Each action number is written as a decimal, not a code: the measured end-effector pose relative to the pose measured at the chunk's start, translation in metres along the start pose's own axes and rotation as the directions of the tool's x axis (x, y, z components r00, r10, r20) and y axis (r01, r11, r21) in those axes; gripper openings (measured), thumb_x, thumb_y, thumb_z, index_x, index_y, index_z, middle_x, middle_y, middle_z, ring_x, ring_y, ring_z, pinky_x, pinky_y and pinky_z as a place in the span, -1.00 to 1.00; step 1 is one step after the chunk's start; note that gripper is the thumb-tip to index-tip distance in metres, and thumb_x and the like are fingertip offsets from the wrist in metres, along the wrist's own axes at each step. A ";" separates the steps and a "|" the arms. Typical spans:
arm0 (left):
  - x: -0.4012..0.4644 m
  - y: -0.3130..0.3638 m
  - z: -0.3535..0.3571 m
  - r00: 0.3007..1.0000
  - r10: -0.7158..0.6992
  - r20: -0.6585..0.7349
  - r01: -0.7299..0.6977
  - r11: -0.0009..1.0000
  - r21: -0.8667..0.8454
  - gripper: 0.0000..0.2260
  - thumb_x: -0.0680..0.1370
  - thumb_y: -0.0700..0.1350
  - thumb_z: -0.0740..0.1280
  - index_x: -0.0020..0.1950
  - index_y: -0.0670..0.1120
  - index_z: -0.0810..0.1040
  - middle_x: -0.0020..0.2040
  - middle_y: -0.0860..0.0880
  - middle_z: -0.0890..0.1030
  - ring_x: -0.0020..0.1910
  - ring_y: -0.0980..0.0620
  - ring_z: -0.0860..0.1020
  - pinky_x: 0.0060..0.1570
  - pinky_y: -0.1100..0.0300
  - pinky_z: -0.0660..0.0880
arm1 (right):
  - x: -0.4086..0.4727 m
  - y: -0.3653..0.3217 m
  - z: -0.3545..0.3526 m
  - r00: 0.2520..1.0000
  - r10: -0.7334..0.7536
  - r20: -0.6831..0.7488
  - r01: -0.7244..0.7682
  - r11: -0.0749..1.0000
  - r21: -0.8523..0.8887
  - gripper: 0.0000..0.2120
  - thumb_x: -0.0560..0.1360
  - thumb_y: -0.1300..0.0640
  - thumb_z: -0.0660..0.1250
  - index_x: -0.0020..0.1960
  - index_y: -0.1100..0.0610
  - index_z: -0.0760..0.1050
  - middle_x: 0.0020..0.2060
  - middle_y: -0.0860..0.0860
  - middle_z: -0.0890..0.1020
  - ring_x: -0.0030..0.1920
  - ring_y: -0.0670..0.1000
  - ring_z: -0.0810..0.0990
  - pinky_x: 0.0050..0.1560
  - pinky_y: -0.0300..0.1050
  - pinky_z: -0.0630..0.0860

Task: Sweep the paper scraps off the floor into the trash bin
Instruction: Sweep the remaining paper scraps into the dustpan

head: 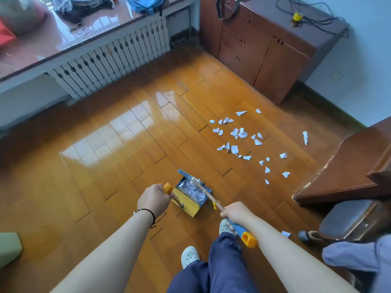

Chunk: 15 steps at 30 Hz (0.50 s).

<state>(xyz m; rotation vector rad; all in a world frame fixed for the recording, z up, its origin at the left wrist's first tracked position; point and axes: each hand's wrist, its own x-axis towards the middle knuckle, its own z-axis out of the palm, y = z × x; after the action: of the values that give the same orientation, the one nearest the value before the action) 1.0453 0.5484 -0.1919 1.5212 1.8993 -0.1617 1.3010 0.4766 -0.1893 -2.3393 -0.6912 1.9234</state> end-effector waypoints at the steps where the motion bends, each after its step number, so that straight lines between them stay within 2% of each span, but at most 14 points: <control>1: 0.002 0.005 -0.002 1.000 -0.003 -0.001 0.003 1.000 -0.006 -0.73 0.57 0.11 0.39 -0.23 0.00 0.49 -0.35 0.01 0.56 -0.39 0.00 0.50 -0.41 0.21 0.37 | -0.001 -0.002 -0.005 1.000 -0.001 -0.004 0.002 1.000 0.023 -0.91 0.54 0.28 0.29 0.00 0.29 0.53 -0.39 0.12 0.52 -0.55 0.01 0.42 -0.53 -0.27 0.40; 2: 0.006 0.010 -0.003 1.000 -0.003 -0.002 0.003 1.000 -0.014 -0.73 0.57 0.12 0.39 -0.23 -0.01 0.50 -0.35 0.00 0.57 -0.38 -0.01 0.50 -0.41 0.21 0.38 | 0.000 -0.003 -0.011 1.000 -0.013 -0.019 0.013 1.000 0.020 -0.90 0.54 0.29 0.30 0.01 0.29 0.54 -0.36 0.13 0.55 -0.55 -0.01 0.42 -0.54 -0.28 0.40; 3: 0.010 0.017 -0.003 1.000 -0.005 0.001 0.005 1.000 -0.023 -0.73 0.57 0.12 0.40 -0.21 -0.02 0.52 -0.34 -0.01 0.58 -0.38 -0.01 0.51 -0.41 0.20 0.40 | 0.001 -0.005 -0.018 0.999 -0.037 -0.033 0.037 0.999 0.020 -0.94 0.53 0.30 0.29 -0.06 0.27 0.53 -0.35 0.12 0.56 -0.56 -0.03 0.42 -0.55 -0.30 0.37; 5: 0.019 0.034 -0.006 1.000 0.003 -0.004 -0.003 0.999 -0.040 -0.74 0.56 0.13 0.40 -0.20 -0.01 0.53 -0.33 -0.01 0.58 -0.37 -0.01 0.51 -0.40 0.19 0.41 | 0.003 -0.011 -0.035 0.997 -0.063 -0.042 0.064 0.998 0.021 -0.91 0.52 0.33 0.27 -0.15 0.26 0.50 -0.44 0.11 0.48 -0.62 -0.05 0.38 -0.57 -0.30 0.33; 6: 0.025 0.044 -0.007 1.000 0.006 -0.008 -0.007 0.999 -0.042 -0.74 0.56 0.13 0.40 -0.20 0.00 0.53 -0.32 0.00 0.57 -0.37 0.00 0.51 -0.39 0.19 0.41 | 0.008 -0.014 -0.046 0.997 -0.059 -0.042 0.061 0.997 0.039 -0.93 0.52 0.33 0.27 -0.09 0.29 0.52 -0.45 0.12 0.47 -0.63 -0.03 0.39 -0.58 -0.29 0.34; 8: 0.035 0.062 -0.011 1.000 0.008 -0.009 -0.009 0.998 -0.054 -0.76 0.56 0.12 0.41 -0.21 0.02 0.53 -0.31 0.00 0.58 -0.36 0.00 0.51 -0.38 0.18 0.41 | 0.020 -0.021 -0.067 0.996 -0.061 -0.068 0.063 0.997 0.035 -0.83 0.52 0.30 0.29 0.07 0.32 0.56 -0.40 0.15 0.53 -0.56 0.03 0.46 -0.56 -0.24 0.40; 13: 0.071 0.124 -0.017 1.000 0.001 0.000 -0.001 0.998 -0.069 -0.75 0.56 0.11 0.41 -0.22 0.01 0.53 -0.34 0.00 0.57 -0.38 0.01 0.49 -0.40 0.17 0.43 | 0.053 -0.050 -0.140 0.986 -0.058 -0.154 0.065 0.997 0.045 -0.78 0.51 0.20 0.34 0.14 0.22 0.57 -0.25 0.11 0.59 -0.29 0.09 0.56 -0.18 0.01 0.59; 15: 0.090 0.155 -0.019 1.000 0.005 0.004 -0.005 0.999 -0.040 -0.72 0.57 0.11 0.40 -0.24 0.00 0.50 -0.37 0.01 0.53 -0.40 0.03 0.46 -0.44 0.20 0.36 | 0.066 -0.062 -0.178 0.987 -0.022 -0.161 0.037 0.995 0.091 -0.79 0.53 0.23 0.31 0.15 0.24 0.54 -0.31 0.12 0.56 -0.38 0.08 0.53 -0.36 -0.08 0.55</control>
<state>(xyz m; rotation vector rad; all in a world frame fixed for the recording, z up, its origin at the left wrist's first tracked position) 1.1693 0.6788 -0.1812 1.4973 1.8845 -0.1236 1.4579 0.6003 -0.1903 -2.3788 -0.6048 1.6936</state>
